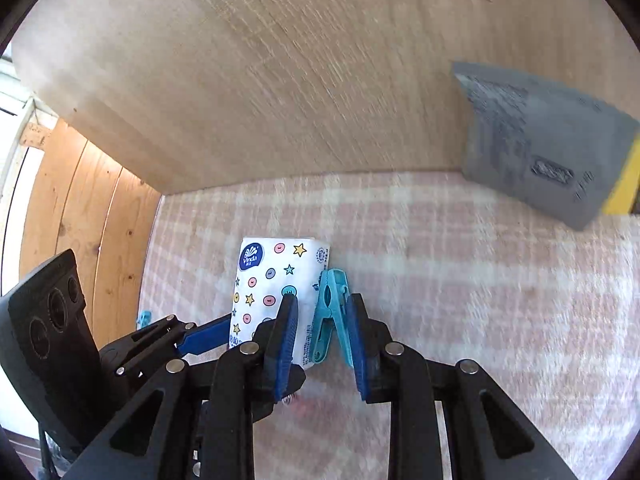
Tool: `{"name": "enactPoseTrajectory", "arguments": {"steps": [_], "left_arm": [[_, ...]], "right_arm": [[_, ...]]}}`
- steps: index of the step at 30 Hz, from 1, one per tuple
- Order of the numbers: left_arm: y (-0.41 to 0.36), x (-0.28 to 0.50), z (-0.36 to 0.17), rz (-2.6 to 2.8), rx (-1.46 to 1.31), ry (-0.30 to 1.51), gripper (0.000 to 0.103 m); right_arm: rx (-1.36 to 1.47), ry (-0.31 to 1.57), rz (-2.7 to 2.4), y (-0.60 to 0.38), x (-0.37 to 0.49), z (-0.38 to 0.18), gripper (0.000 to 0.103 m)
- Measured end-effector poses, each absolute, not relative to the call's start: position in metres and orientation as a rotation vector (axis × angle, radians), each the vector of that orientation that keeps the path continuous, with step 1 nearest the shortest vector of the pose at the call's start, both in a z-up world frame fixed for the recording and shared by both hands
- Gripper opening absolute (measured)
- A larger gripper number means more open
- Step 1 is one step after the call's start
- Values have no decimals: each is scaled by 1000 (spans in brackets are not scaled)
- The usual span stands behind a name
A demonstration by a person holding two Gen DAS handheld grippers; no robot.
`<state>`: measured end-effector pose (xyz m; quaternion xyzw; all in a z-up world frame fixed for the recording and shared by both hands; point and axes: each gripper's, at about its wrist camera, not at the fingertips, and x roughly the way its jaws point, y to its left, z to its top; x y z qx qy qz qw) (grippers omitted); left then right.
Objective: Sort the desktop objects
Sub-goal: 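Grasp the tissue pack with the right tool and lift it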
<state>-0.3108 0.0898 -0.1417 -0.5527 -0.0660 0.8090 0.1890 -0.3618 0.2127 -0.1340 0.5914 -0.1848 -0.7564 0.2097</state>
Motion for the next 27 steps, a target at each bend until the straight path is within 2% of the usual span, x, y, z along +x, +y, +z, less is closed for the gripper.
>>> {"name": "enactPoseTrajectory", "arguments": {"steps": [10, 18, 20, 22, 24, 27], "left_arm": [[185, -199, -137, 2135, -1517, -70, 58], [255, -99, -121, 1938, -1468, -4, 58], [259, -86, -113, 1959, -1463, 17, 60], [255, -80, -108, 1984, -1479, 10, 60], [250, -81, -107, 1999, -1500, -24, 60], [240, -82, -105, 2010, -1526, -86, 60]], "right_arm": [[1712, -545, -2142, 290, -230, -124, 23], [1810, -469, -2228, 362, -135, -111, 22], [1842, -431, -2322, 379, -121, -105, 23], [1785, -499, -2353, 393, -110, -95, 23], [1724, -558, -2334, 398, -104, -88, 23], [1665, -534, -2285, 383, -106, -85, 23]]}}
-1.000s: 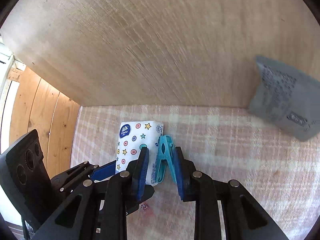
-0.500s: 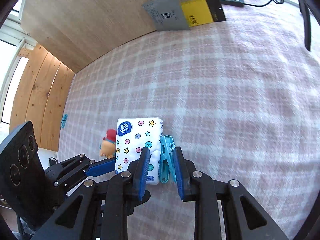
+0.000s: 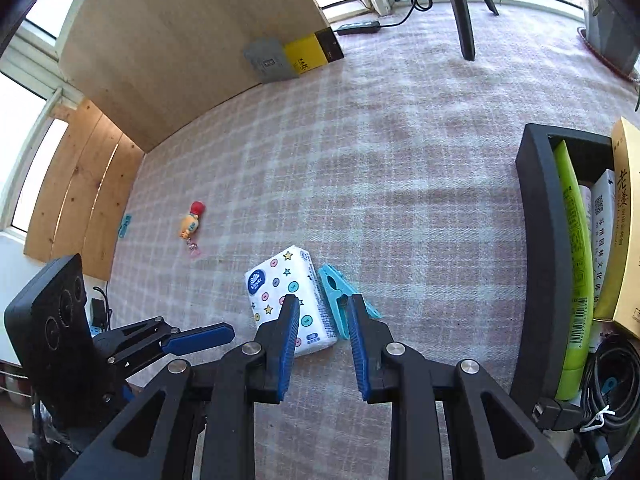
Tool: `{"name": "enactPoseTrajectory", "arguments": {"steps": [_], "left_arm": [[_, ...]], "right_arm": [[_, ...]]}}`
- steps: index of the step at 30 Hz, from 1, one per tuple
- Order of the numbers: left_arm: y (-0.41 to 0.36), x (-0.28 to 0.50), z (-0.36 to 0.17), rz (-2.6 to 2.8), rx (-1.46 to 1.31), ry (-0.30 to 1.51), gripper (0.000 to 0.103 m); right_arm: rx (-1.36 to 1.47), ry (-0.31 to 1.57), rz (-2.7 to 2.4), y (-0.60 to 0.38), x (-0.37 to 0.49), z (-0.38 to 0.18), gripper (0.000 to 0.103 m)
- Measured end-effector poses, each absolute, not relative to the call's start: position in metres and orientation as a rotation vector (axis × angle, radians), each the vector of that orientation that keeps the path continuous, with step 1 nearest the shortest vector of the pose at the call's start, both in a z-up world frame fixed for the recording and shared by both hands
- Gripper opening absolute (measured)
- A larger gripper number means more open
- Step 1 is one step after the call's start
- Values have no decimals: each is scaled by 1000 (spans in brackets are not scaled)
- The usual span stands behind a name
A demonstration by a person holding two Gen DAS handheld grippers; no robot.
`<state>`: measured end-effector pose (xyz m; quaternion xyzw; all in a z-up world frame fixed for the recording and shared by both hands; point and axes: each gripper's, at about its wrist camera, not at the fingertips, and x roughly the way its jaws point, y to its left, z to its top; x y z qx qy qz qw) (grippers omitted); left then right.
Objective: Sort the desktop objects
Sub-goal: 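Grasp the tissue pack with the right tool and lift it, then carry the tissue pack into the organizer tray with the right tool and release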
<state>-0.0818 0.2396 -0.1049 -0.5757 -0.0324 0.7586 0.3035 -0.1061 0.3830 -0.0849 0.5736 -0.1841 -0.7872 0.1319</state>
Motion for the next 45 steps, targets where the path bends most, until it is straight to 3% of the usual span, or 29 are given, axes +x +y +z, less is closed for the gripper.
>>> {"name": "enactPoseTrajectory", "arguments": {"steps": [9, 19, 28, 37, 45], "left_arm": [[255, -94, -118, 2033, -1543, -88, 60], [251, -92, -128, 2023, -1565, -162, 60], [249, -87, -125, 2057, -1563, -144, 60], [268, -65, -83, 2063, -1458, -75, 60], [353, -41, -26, 1966, -1271, 60, 60]], "right_arm": [[1688, -453, -2199, 341, -122, -106, 24], [1691, -582, -2172, 356, -110, -112, 24], [1710, -583, -2128, 355, -100, -119, 24], [1622, -624, -2211, 371, -65, -80, 24], [1516, -742, -2412, 451, -9, -21, 24]]}}
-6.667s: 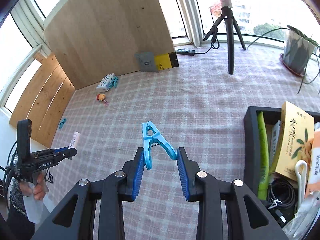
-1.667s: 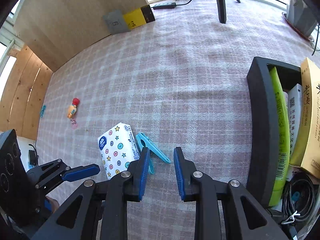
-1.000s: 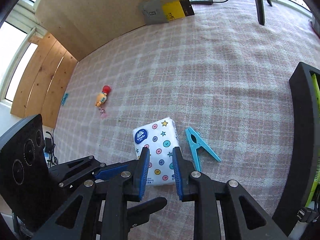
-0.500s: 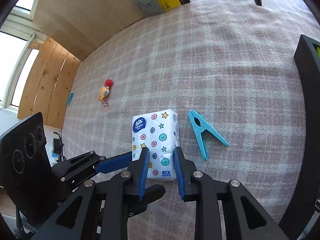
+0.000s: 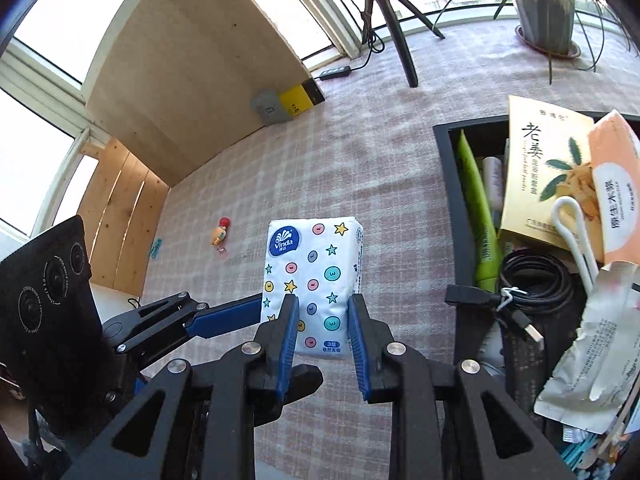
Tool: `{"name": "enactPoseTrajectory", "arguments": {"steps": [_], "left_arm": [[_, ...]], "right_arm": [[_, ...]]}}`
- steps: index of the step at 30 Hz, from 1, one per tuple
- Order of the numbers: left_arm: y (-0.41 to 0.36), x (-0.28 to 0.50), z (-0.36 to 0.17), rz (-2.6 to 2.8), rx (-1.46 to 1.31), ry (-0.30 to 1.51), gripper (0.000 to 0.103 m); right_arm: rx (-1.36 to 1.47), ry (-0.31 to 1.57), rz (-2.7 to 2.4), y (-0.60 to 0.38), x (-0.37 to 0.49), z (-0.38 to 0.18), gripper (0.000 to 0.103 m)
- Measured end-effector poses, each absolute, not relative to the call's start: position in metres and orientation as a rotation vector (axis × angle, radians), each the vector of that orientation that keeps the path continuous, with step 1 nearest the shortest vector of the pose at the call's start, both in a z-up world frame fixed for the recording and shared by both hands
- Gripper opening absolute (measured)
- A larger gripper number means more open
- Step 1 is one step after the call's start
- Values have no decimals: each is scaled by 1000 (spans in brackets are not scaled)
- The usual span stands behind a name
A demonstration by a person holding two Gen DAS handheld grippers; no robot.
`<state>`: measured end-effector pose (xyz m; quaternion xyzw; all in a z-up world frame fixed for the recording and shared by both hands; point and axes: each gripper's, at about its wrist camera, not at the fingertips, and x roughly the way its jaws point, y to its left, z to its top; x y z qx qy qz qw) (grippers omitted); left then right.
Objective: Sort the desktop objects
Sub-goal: 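Carry the tissue pack into the organizer tray with the right tool and release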
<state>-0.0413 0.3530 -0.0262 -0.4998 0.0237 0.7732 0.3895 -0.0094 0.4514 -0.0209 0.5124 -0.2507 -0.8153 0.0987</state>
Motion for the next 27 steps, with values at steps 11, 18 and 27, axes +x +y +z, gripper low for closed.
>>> {"name": "enactPoseTrajectory", "arguments": {"steps": [11, 18, 27], "left_arm": [[528, 8, 2, 1718, -1104, 239, 60], [597, 29, -6, 1647, -1080, 324, 60], [602, 19, -8, 1714, -1094, 323, 60]], "right_arm": [[1489, -939, -2692, 598, 83, 14, 24], [1504, -1047, -2726, 653, 113, 4, 24], [1554, -1032, -2792, 703, 128, -8, 26]]}}
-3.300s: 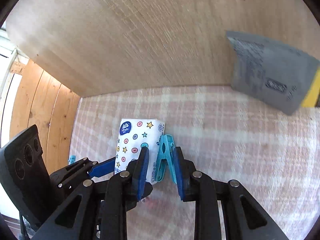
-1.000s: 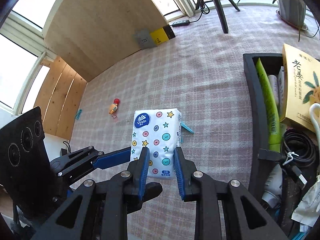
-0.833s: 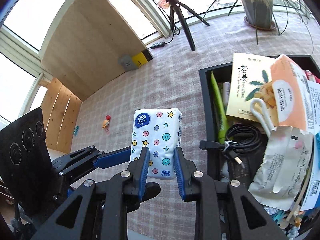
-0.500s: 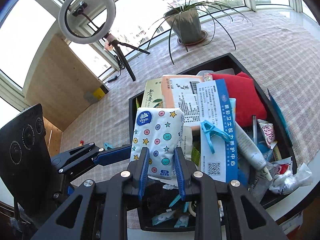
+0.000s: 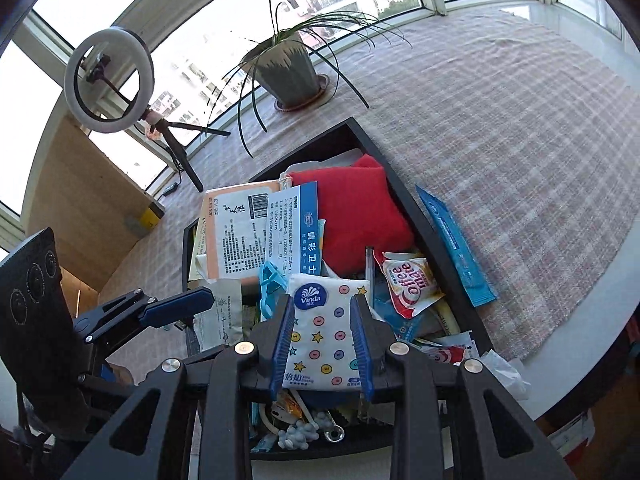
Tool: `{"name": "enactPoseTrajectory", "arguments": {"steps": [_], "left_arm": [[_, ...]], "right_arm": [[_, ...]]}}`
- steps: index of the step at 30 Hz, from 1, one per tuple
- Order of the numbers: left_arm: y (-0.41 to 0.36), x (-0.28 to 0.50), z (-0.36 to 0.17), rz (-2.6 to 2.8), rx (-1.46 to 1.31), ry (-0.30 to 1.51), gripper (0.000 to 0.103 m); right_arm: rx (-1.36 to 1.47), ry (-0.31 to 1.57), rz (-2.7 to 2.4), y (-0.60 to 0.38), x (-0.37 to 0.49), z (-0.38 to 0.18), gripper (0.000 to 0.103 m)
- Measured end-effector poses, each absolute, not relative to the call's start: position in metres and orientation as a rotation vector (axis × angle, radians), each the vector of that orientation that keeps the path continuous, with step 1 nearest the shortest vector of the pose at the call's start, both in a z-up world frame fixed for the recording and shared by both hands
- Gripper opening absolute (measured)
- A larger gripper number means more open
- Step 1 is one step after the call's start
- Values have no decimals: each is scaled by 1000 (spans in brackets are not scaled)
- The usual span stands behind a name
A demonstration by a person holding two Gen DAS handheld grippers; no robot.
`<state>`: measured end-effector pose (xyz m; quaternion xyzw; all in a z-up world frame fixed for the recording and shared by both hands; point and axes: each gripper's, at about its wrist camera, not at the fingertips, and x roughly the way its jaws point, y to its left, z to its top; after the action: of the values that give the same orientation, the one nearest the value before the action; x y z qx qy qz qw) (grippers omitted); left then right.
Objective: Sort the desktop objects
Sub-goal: 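Carry the tissue pack into the organizer tray with the right tool and release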
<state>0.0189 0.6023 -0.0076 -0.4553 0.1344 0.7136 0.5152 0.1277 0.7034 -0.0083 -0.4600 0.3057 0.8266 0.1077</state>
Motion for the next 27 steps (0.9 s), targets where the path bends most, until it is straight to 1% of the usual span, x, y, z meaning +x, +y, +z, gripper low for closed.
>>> {"name": "enactPoseTrajectory", "arguments": {"steps": [4, 6, 17, 19, 20, 21, 24, 26, 27], "left_arm": [[587, 18, -9, 1747, -1100, 330, 60], [578, 17, -11, 1768, -1105, 337, 60], [545, 12, -13, 1835, -1154, 318, 60], [541, 12, -12, 1848, -1151, 324, 60], [538, 12, -11, 1853, -1149, 325, 60], [536, 11, -11, 1856, -1151, 323, 60], [531, 10, -11, 1861, -1159, 311, 60], [531, 9, -11, 1864, -1160, 309, 60], [530, 9, -11, 1862, -1160, 309, 60]], "right_arm": [[-1377, 761, 2348, 731, 128, -24, 26], [-1394, 742, 2315, 746, 127, -34, 26], [-1532, 779, 2256, 781, 95, -81, 26], [-1527, 829, 2258, 786, 96, -83, 25], [-1518, 851, 2259, 788, 97, -83, 24], [-1506, 854, 2259, 789, 99, -82, 21], [-1494, 900, 2261, 796, 104, -82, 15], [-1490, 935, 2259, 799, 107, -83, 12], [-1489, 925, 2254, 799, 106, -83, 12]]}}
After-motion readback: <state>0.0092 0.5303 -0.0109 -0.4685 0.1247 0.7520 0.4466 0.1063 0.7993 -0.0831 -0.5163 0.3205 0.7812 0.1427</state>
